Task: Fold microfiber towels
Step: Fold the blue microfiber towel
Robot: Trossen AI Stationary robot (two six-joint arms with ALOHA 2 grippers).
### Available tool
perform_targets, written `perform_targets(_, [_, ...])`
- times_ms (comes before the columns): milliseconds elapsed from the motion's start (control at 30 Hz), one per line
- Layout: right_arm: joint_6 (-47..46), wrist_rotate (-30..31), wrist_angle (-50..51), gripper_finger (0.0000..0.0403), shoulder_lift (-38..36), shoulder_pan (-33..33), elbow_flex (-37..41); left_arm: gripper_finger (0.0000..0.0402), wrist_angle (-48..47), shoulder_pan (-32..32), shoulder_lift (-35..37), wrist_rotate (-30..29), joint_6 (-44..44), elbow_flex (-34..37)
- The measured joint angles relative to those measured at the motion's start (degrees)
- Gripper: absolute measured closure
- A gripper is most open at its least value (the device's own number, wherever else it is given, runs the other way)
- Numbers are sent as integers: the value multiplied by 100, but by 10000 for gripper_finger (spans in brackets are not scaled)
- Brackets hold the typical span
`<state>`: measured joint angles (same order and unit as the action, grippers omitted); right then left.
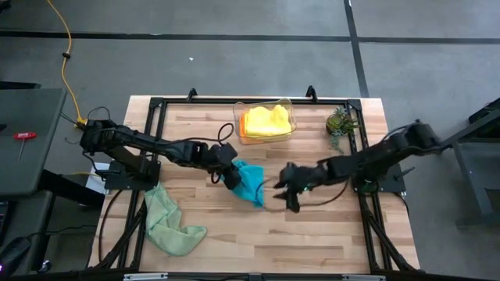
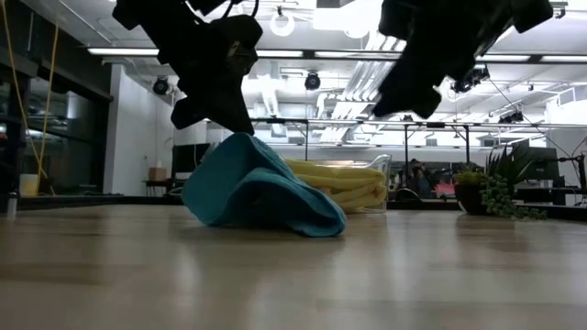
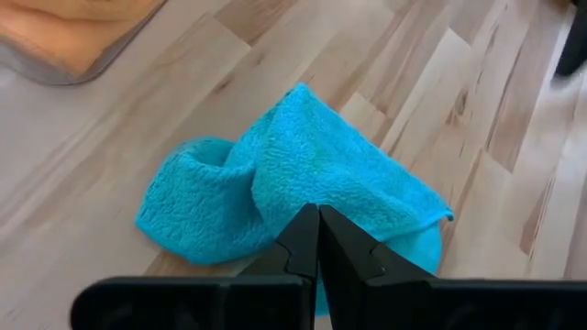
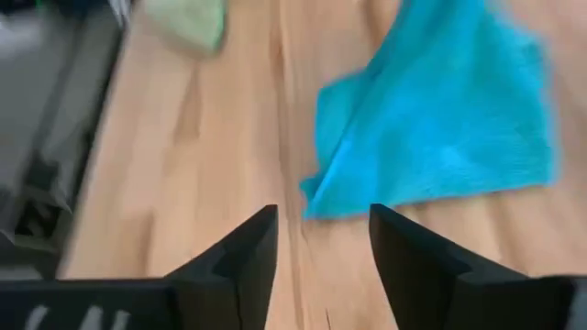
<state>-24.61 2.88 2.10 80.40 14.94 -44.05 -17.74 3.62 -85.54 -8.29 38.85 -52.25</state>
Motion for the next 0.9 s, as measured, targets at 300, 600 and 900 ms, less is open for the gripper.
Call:
perform_targets(300, [513,228,348,227,1729,538,-1081,401,2,-2,0,113,164,0])
perform_targets(600, [-287,1831,2387,227,2983,1017,-2760,401,136,-2,0,438,155,0])
perform_targets(900, [-1909,2460,3660,227,3634,1351,-3666,401,250,11,0,506,100,0])
